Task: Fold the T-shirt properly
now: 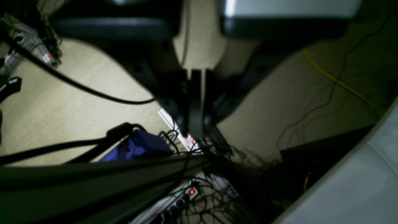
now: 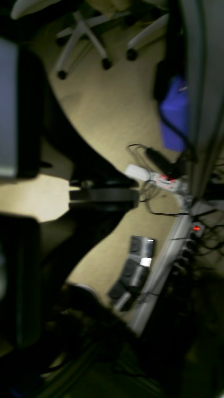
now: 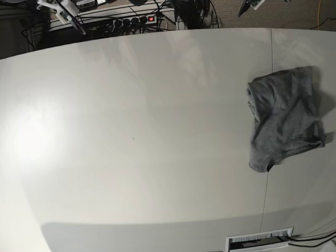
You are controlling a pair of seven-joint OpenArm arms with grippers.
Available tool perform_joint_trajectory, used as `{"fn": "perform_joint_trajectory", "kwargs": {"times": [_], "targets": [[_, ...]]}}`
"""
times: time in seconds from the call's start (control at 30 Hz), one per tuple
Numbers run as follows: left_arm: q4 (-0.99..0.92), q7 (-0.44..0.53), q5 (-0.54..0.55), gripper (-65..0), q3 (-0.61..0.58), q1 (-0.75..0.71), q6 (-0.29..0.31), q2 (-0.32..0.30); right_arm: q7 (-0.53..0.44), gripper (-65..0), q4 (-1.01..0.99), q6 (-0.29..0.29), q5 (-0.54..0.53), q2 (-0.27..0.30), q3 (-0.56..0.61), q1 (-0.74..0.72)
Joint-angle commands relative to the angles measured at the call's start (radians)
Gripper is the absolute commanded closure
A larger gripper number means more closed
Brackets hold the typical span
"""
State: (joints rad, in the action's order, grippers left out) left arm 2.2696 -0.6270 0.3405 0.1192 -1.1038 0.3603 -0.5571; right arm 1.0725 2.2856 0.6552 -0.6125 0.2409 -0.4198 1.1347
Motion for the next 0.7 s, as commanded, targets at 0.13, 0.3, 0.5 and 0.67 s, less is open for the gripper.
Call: {"fn": "perform_joint_trajectory", "kwargs": {"times": [0.13, 0.3, 0.5, 0.67], "targets": [[-0.09, 0.124, 0.003, 0.0, 0.004, -0.017, -0.031, -0.002, -0.101, 0.0, -0.058, 0.006, 0.082, 0.005, -0.006, 0.029], [-0.291, 0.192, 0.002, 0.0, 0.004, 0.055, -0.031, 0.047, -0.18, 0.0, -0.267, 0.006, 0.147, 0.006, 0.022, -0.042], [-0.589, 0.252, 0.003, 0.0, 0.003, 0.17, -0.02, 0.125, -0.219, 0.0, -0.558, 0.005, 0.204, 0.006, 0.139, -0.205], [-0.806, 0.299, 0.003, 0.0, 0.003, 0.274, -0.019, 0.163, -0.361, 0.0, -0.814, 0.005, 0.356, 0.006, 0.257, -0.36]]}}
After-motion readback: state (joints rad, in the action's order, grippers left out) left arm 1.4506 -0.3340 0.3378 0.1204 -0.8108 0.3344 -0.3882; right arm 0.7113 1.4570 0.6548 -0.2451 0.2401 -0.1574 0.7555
